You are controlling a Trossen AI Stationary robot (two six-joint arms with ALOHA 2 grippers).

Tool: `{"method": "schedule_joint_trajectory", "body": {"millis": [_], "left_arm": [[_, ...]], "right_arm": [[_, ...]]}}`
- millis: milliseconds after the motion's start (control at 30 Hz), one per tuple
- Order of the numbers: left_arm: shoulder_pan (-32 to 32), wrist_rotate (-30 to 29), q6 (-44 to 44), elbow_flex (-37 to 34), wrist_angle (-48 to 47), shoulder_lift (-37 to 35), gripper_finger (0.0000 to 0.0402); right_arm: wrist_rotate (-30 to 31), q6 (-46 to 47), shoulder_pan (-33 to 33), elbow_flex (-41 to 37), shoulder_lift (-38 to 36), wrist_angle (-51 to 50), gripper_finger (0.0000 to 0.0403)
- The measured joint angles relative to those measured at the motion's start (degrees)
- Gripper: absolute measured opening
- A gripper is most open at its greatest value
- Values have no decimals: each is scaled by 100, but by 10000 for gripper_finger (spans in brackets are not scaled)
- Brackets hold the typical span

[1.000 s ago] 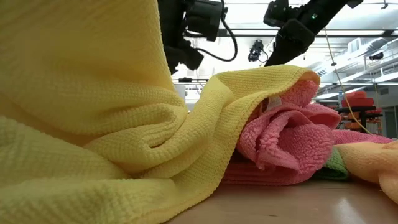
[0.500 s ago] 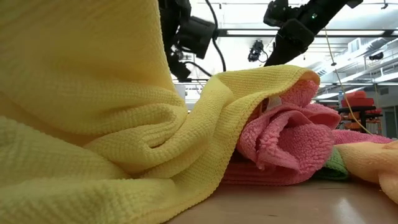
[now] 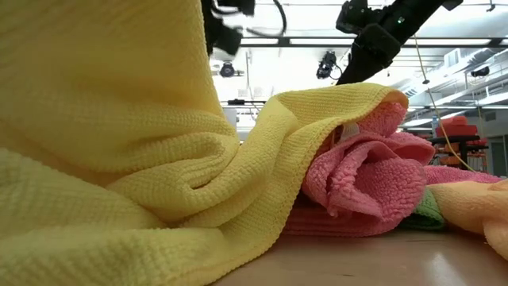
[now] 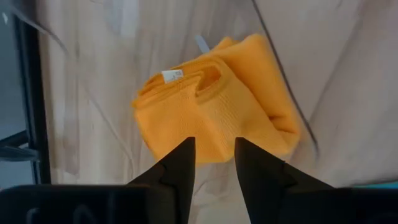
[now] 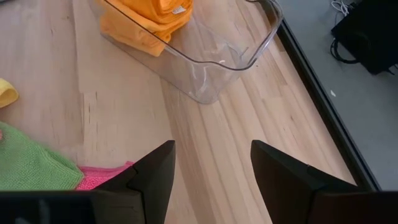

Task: Fold microfiber towels
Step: Put the folded orange microfiber towel into the transparent bin

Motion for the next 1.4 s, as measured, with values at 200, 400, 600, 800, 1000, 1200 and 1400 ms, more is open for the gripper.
{"method": "schedule_joint_trajectory", "body": {"millis": [200, 400, 600, 800, 1000, 1200, 1400], "left_arm": [[186, -298, -182, -62, -27, -263, 118], [567, 18, 226, -944, 677, -249, 107], [965, 518, 738, -1912, 1808, -248, 88], [1306, 837, 776, -2475, 2537, -248, 71], [1411, 1059, 765, -2985, 2798, -248, 60], [1411, 643, 393, -2815, 1999, -248, 50], [1306, -244, -115, -2555, 1142, -248, 39]], "right_arm": [[1, 0, 0, 0, 0, 19, 218], [0, -1, 0, 0, 0, 17, 218], [2, -37, 0, 0, 2, 19, 218], [2, -20, 0, 0, 2, 22, 218], [2, -36, 0, 0, 2, 37, 218], [2, -37, 0, 0, 2, 99, 218], [2, -11, 0, 0, 2, 107, 218]]}}
